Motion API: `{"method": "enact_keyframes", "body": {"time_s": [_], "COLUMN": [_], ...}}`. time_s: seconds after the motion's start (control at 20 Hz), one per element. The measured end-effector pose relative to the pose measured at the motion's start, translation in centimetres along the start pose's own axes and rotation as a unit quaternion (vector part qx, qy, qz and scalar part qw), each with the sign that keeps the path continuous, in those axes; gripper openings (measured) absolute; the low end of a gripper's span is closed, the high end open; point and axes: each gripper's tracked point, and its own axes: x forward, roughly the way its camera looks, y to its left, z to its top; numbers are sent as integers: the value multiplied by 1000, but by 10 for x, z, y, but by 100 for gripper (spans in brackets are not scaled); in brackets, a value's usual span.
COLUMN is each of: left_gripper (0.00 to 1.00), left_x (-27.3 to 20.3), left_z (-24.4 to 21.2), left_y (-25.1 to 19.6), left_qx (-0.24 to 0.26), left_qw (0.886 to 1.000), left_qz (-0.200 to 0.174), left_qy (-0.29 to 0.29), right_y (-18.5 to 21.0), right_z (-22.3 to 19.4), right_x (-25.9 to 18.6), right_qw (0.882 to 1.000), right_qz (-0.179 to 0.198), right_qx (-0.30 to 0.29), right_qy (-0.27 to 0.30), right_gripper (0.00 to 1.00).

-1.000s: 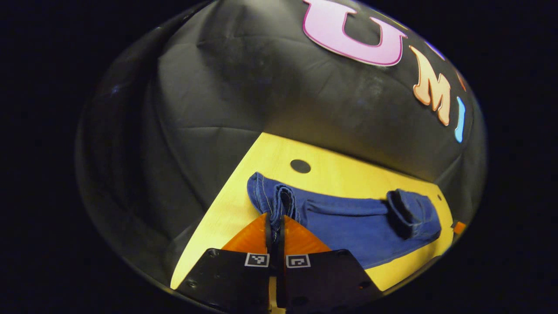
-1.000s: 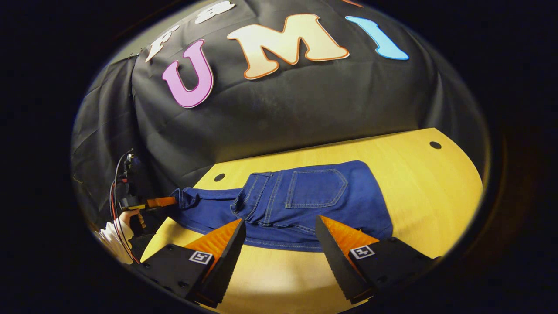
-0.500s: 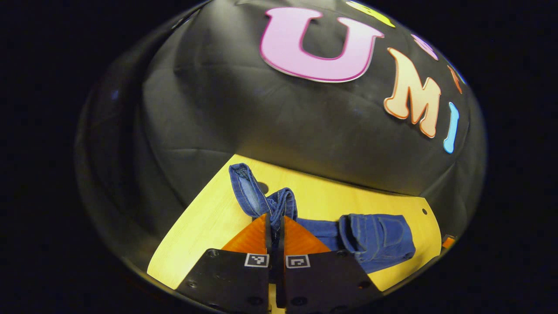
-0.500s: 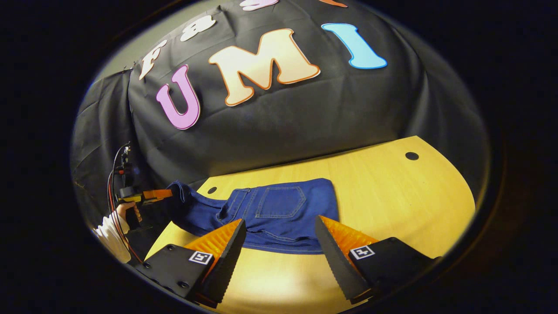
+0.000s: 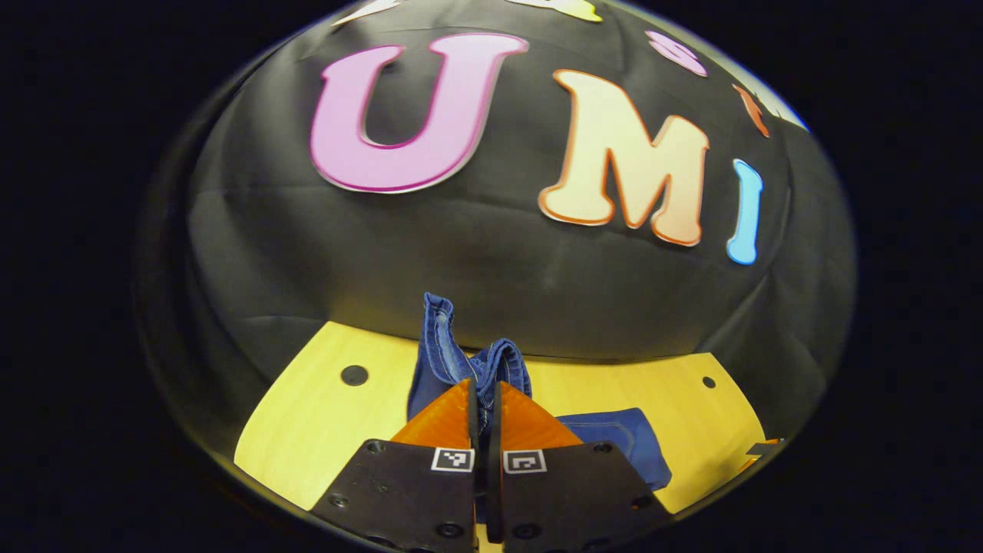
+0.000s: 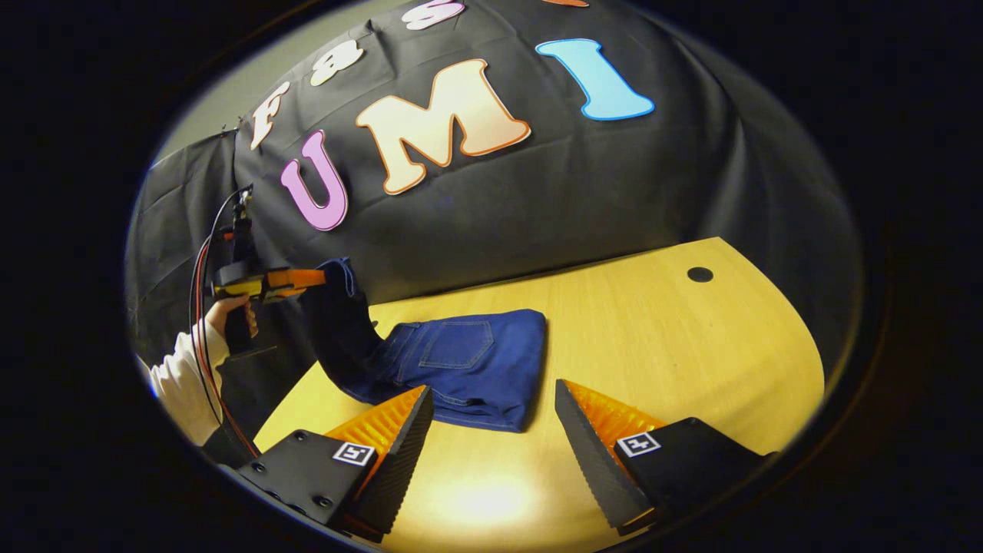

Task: Grasp the waist and the cuffs of the jeans and fold them to make the two legs overlap; first hold the waist and fold one-third of the jeans toward the cuffs, then hold the cuffs and fold the remaining one-third in the same direction to finish folding.

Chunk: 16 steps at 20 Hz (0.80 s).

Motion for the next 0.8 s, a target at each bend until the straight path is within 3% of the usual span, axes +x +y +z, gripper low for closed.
{"method": "enact_keyframes", "body": {"time_s": [0.25,0.45,0.7,0.75,0.8], "left_gripper": [0,0,0,0,0], "left_x": [21,35,50,49,46], "left_z": [-20,-61,-135,-152,-170], "left_y": [-100,-163,-196,-196,-196], "left_qx": [9,20,84,104,125], "left_qw": [999,996,993,991,988], "left_qz": [-53,-78,-67,-58,-48], "left_qy": [10,25,55,63,73], "right_y": [-34,-50,-58,-57,-57], "right_z": [-6,-12,-22,-26,-29], "right_x": [-16,-22,-19,-16,-14], "right_qw": [1000,1000,1000,1000,1000], "right_qz": [-14,-23,-25,-24,-23], "right_qx": [2,8,8,8,8], "right_qy": [-4,-3,3,8,11], "right_gripper": [98,98,98,94,98]}}
